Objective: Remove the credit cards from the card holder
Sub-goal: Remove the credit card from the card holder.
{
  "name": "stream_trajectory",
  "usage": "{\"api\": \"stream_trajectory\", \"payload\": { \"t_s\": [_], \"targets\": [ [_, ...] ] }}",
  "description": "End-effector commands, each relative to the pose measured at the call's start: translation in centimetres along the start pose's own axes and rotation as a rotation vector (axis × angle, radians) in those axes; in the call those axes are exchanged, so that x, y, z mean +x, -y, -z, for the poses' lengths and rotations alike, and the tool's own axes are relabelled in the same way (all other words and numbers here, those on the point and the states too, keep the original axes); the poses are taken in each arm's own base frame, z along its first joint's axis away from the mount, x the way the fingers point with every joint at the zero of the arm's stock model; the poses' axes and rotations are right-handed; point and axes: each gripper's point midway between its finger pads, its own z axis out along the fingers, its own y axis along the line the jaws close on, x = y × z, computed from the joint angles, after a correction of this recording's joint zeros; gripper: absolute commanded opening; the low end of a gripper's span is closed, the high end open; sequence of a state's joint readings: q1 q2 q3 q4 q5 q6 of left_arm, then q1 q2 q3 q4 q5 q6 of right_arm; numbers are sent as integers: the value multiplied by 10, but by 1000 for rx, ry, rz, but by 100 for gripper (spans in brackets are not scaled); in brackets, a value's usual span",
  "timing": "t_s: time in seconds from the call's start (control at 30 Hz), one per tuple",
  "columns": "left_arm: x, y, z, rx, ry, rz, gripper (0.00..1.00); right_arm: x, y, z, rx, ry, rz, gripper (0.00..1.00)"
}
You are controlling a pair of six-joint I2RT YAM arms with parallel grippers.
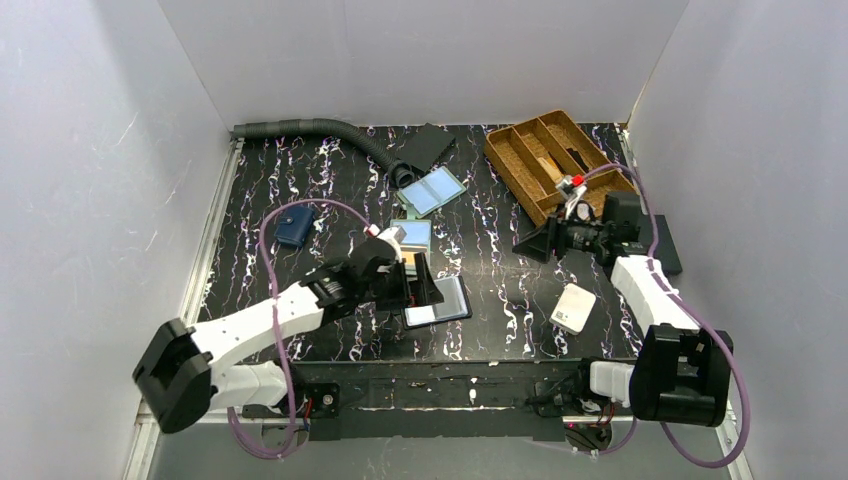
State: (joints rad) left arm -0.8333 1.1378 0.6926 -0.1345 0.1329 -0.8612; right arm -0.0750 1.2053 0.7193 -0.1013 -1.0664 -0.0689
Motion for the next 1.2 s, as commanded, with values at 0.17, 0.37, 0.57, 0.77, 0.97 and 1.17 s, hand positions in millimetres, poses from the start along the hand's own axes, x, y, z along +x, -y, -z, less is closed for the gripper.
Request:
{"api": "stream_trajectory", "payload": {
  "t_s": [0.17,0.37,0.57,0.77,0.97,1.17],
  "targets": [
    [-10,-13,-33,-391,-10,-50,89,16,0,-35,23,-78,-61,49],
    [-12,-34,-36,-737,-77,-101,86,14,4,-33,63,-82,-48,49],
    [-6,-25,-54,-753,-131,-129,79,15,6,-33,70,-88,-52,50],
    [-1,-21,-70,-721,-162,-140,78,17,8,-35,68,-98,-68,50],
    [1,-14,-79,-668,-168,-132,78,18,10,-35,73,-100,-67,50],
    [1,-14,-86,-664,-163,-125,78,19,10,-35,74,-101,-69,50]
  ]
}}
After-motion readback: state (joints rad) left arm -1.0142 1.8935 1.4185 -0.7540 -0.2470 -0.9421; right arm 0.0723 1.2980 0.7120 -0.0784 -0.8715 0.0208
